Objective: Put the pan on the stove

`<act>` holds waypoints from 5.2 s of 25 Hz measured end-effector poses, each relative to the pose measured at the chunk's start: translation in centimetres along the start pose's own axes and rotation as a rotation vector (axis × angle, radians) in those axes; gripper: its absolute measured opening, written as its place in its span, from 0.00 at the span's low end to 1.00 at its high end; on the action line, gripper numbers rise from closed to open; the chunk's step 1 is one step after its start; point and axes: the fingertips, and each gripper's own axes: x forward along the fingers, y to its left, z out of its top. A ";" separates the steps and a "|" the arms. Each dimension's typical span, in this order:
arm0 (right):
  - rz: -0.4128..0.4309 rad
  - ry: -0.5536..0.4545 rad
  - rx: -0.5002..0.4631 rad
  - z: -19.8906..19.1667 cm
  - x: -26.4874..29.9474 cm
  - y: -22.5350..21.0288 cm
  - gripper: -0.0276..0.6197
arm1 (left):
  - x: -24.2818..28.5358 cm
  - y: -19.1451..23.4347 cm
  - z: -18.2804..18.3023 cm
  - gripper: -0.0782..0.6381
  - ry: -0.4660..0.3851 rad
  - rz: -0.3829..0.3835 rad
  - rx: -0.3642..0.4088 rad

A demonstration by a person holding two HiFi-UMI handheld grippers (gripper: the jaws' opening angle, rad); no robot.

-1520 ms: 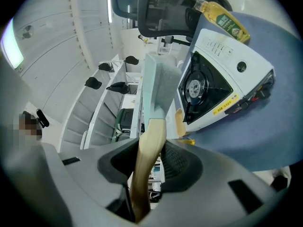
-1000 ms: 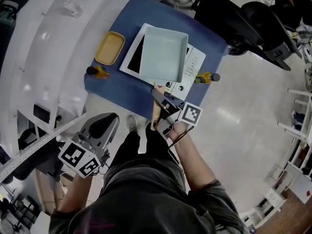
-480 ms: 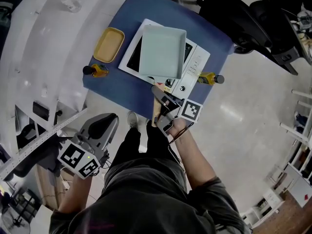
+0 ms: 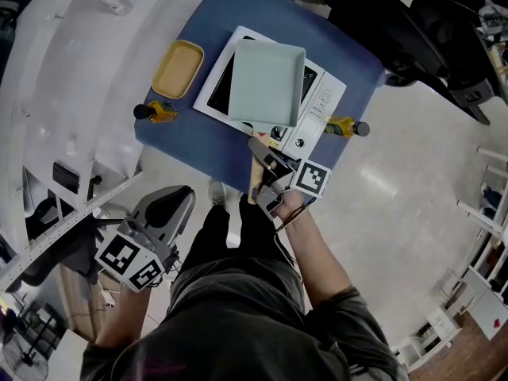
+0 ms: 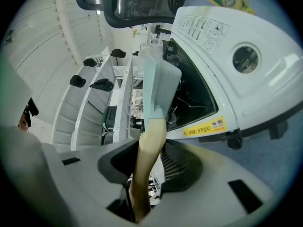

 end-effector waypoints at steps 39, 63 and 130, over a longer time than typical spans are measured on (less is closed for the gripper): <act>-0.036 -0.029 0.010 0.2 -0.7 -0.4 0.35 | -0.6 -1.2 -0.5 0.15 -0.022 -0.034 -0.001; -0.168 -0.180 -0.165 0.5 -11.6 2.1 0.35 | -4.0 -3.9 0.5 0.15 -0.074 -0.114 0.096; -0.151 -0.038 -1.004 -5.0 -10.0 25.3 0.05 | -6.6 -7.3 6.3 0.15 -0.209 -0.199 0.257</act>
